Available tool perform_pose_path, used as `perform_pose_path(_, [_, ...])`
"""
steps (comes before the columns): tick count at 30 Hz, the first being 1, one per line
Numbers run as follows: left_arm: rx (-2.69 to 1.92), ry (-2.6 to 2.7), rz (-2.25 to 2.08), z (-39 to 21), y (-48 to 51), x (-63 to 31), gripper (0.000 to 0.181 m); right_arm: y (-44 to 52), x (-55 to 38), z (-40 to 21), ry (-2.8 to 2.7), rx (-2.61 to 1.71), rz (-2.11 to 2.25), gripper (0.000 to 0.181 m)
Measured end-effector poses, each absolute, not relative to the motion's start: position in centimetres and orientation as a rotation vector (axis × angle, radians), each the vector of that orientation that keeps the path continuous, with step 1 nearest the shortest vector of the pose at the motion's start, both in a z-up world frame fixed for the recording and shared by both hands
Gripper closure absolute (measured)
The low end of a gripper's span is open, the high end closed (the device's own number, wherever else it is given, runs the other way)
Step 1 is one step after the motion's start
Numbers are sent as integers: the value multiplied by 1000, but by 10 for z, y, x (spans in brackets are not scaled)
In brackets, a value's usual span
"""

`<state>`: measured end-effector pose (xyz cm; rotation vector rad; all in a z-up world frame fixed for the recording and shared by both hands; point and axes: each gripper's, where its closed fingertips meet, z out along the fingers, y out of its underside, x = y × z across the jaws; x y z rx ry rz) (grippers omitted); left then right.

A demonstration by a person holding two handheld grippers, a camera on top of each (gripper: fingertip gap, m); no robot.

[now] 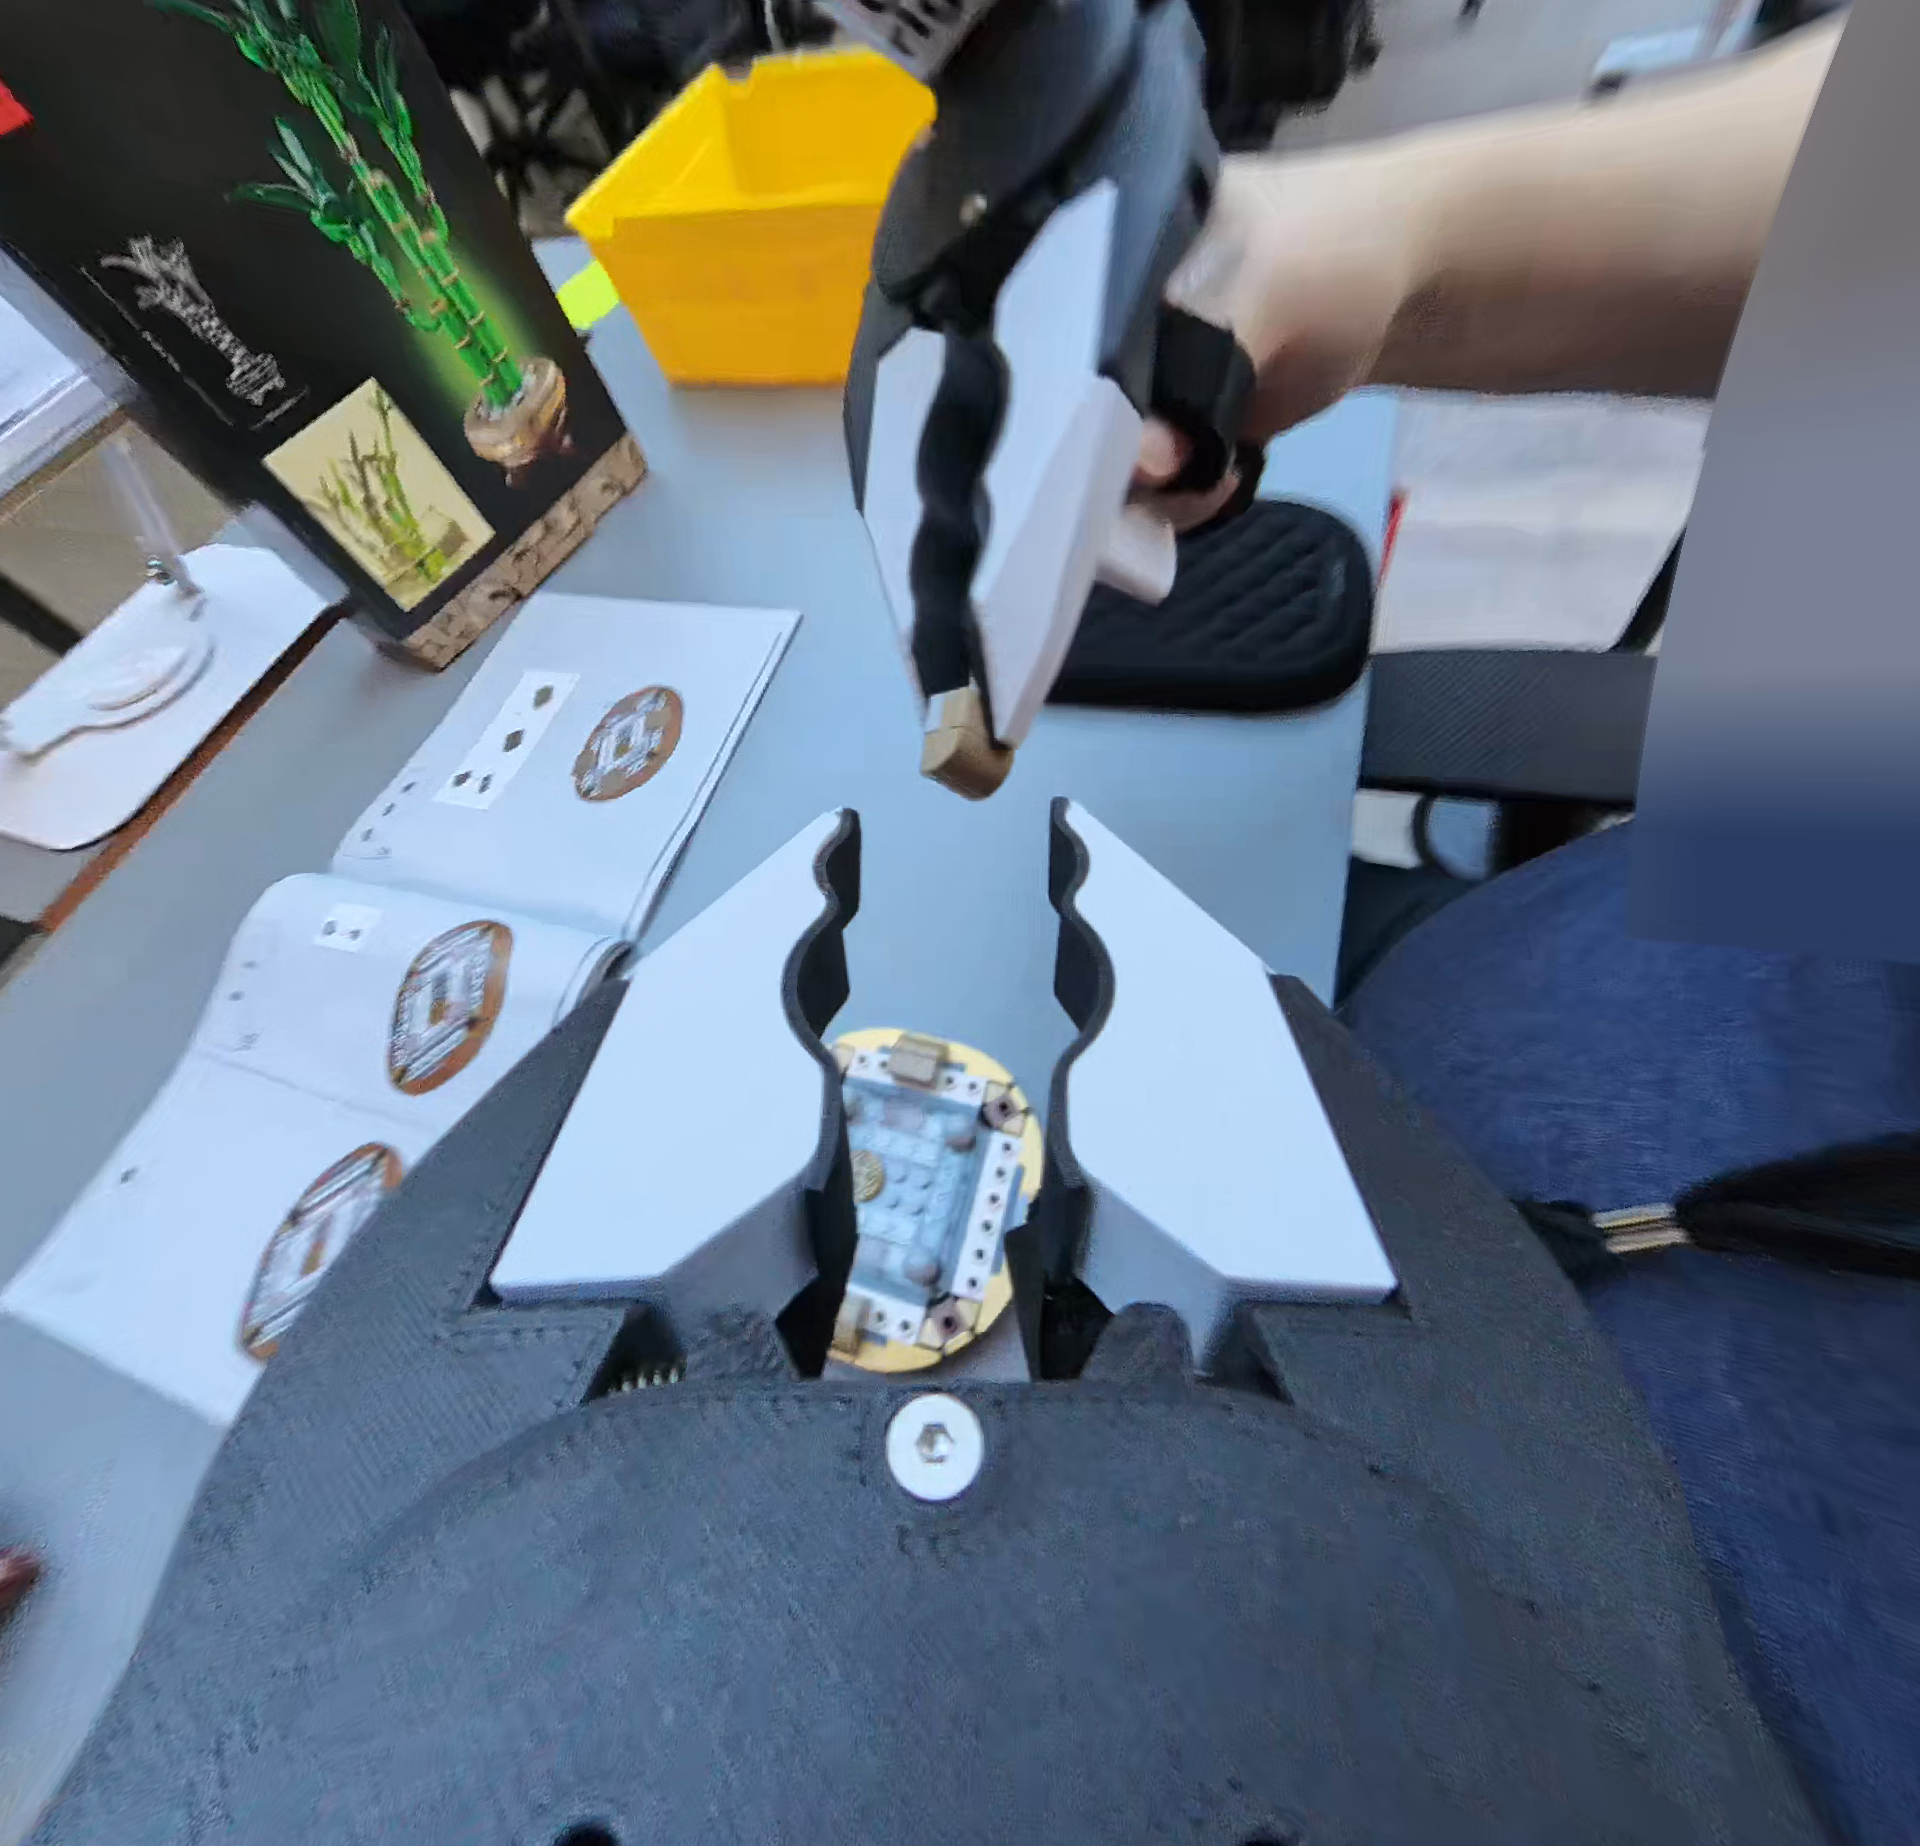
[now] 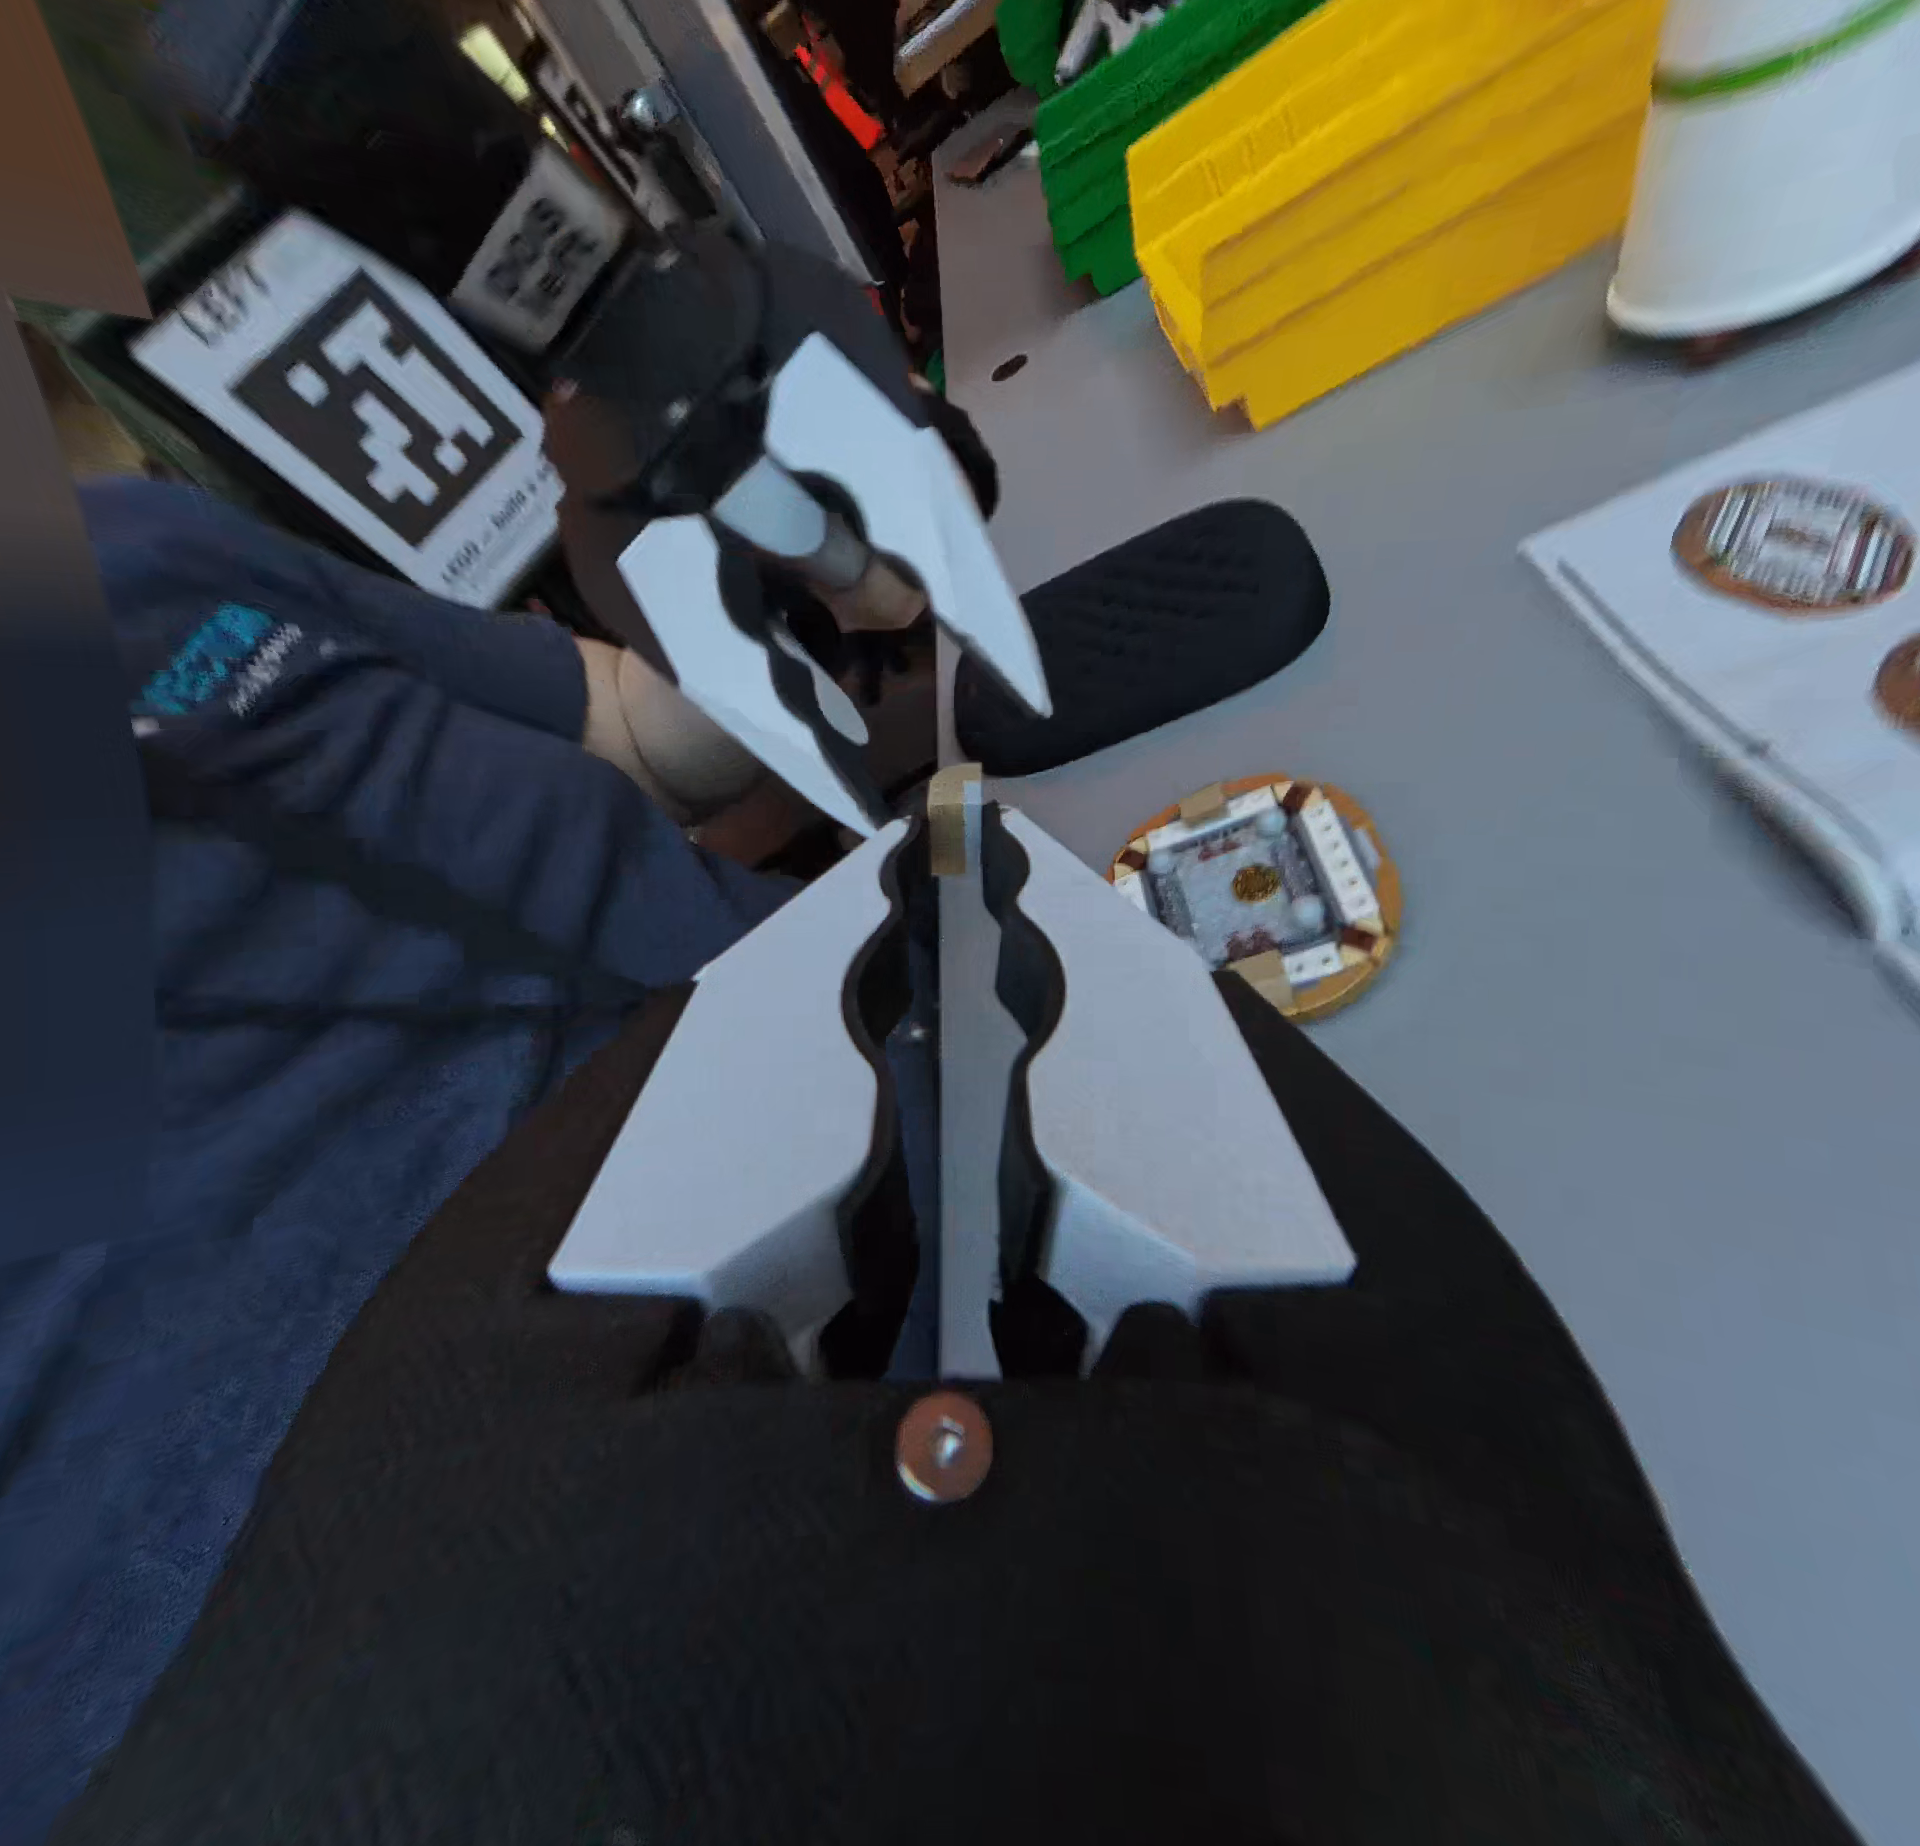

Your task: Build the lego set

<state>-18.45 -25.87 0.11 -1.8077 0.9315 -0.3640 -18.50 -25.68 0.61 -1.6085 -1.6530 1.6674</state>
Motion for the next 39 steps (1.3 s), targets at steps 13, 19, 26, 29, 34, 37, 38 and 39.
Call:
perform_pose_path(13, [-1535,1156,-354,39,-294,-165,161,-293,-172,41,-1834,-925,1012,172])
perform_pose_path(19, [-1485,1194,-346,44,-296,-159,166,-294,-173,36,-1873,-886,915,172])
perform_pose_path(26, [-1476,1229,-260,40,-293,-160,168,-295,-175,35,-1877,-888,896,172])
perform_pose_path(29, [-1475,1219,-225,40,-292,-161,169,-293,-176,36,-1868,-903,892,172])
perform_pose_path(34, [-1433,1228,-166,41,-292,-161,172,-293,-177,37,-1863,-933,917,172])
perform_pose_path(37, [-1443,1250,-173,37,-294,-161,173,-295,-176,33,-1888,-932,907,172])
perform_pose_path(38, [-1449,1255,-177,35,-294,-161,173,-295,-177,31,-1892,-931,903,172])
perform_pose_path(39, [-1449,1254,-176,35,-293,-162,173,-294,-177,31,-1887,-934,908,172])
